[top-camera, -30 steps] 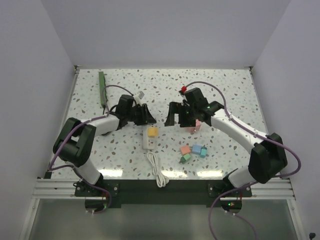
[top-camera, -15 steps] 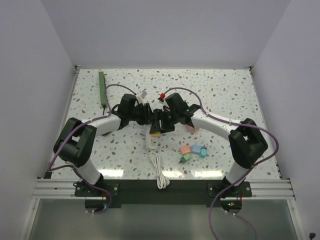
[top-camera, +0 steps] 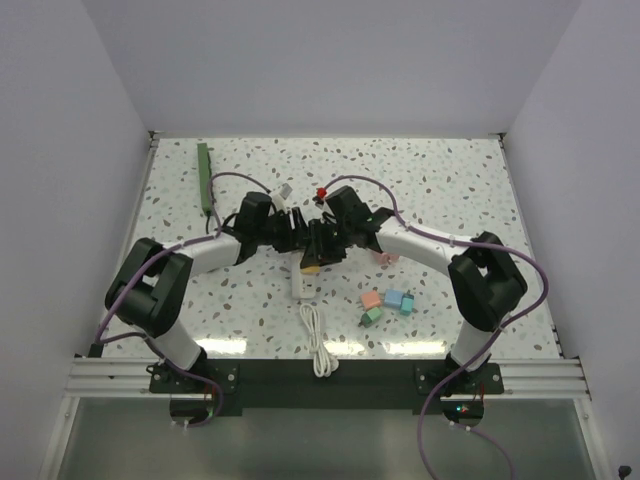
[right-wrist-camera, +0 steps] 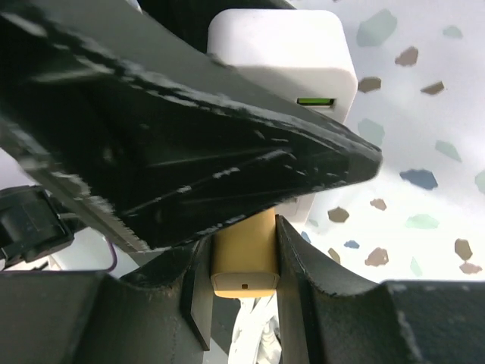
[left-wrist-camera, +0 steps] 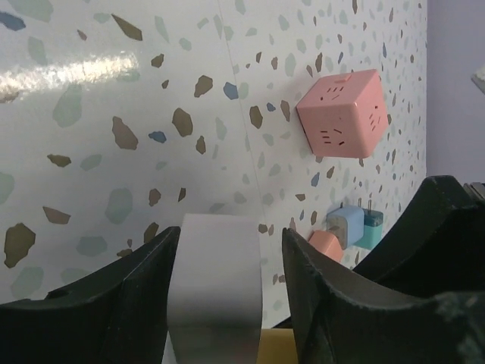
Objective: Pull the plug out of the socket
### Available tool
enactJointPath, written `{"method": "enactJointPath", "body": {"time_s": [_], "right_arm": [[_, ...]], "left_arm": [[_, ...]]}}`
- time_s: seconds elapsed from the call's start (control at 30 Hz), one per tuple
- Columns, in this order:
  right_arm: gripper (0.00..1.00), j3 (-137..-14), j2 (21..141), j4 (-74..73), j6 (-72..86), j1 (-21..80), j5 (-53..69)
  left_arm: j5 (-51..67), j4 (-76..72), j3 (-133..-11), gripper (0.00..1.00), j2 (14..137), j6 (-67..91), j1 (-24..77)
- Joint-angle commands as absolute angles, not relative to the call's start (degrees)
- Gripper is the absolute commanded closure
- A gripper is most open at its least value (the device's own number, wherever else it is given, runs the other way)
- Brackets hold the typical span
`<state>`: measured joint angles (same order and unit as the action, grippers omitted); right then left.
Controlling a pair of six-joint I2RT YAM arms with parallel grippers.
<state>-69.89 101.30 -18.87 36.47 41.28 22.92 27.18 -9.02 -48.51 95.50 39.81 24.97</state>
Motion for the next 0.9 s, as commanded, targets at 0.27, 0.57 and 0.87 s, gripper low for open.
{"method": "enactJointPath", "body": {"time_s": [0.27, 0.57, 0.87], "right_arm": [[1.00, -72.5, 98.2, -15.5, 38.8, 41.2, 18.7], [1.00, -72.9, 96.5, -18.6, 37.7, 41.2, 18.5], [1.00, -68.5, 78.6, -35.9, 26.6, 32.1, 22.7]], "left_arm": [[30.7, -21.6, -38.2, 0.60, 91.2, 46.8, 27.6], [27.4, -19.1, -40.2, 1.00, 93.2, 43.9, 28.1], [23.4, -11.3, -43.5, 1.00, 95.3, 38.5, 28.0]]}}
